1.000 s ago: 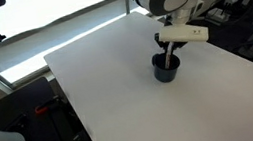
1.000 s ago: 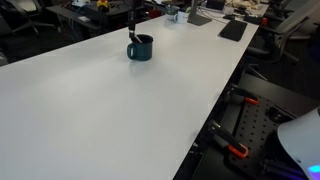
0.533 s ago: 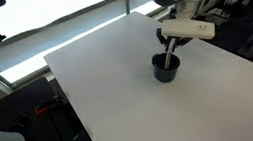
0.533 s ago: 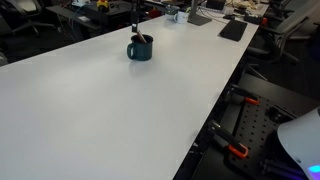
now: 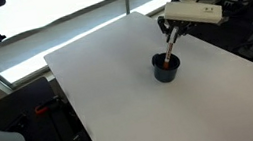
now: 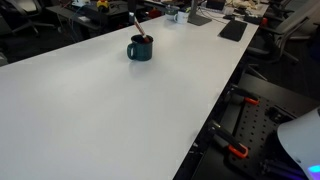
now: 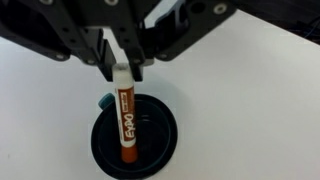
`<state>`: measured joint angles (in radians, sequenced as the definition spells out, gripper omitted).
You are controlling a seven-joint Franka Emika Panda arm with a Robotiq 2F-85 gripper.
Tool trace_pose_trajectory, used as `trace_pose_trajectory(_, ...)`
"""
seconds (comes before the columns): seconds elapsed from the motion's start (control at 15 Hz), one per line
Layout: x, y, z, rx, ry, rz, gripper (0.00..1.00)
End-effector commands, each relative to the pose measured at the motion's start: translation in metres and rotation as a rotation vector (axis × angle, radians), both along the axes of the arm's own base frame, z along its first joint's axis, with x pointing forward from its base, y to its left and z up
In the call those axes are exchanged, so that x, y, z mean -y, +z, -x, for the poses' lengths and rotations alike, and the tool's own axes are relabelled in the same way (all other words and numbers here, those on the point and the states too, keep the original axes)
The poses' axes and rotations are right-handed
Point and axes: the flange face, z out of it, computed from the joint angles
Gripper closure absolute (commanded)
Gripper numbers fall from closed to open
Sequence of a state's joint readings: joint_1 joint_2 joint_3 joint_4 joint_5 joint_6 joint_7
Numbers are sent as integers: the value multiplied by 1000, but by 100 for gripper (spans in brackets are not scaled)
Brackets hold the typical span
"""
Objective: Remove the marker from the cup
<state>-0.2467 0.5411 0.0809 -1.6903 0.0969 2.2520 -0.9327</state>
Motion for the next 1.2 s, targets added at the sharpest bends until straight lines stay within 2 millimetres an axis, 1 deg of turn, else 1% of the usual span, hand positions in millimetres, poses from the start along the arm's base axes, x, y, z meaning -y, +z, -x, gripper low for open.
trace_pose_trajectory(0.0, -12, 24, -2, -9, 5, 2, 95)
trace_pose_trajectory(0.27, -27, 30, -9, -18, 43, -4, 95)
trace_pose_trajectory(0.6, -54, 34, -17, -33, 96, -1, 95)
trace_pose_trajectory(0.93, -85, 24, -31, -64, 180, -12, 95)
trace_pose_trajectory(1.13, -99, 17, -40, -87, 223, -20, 95)
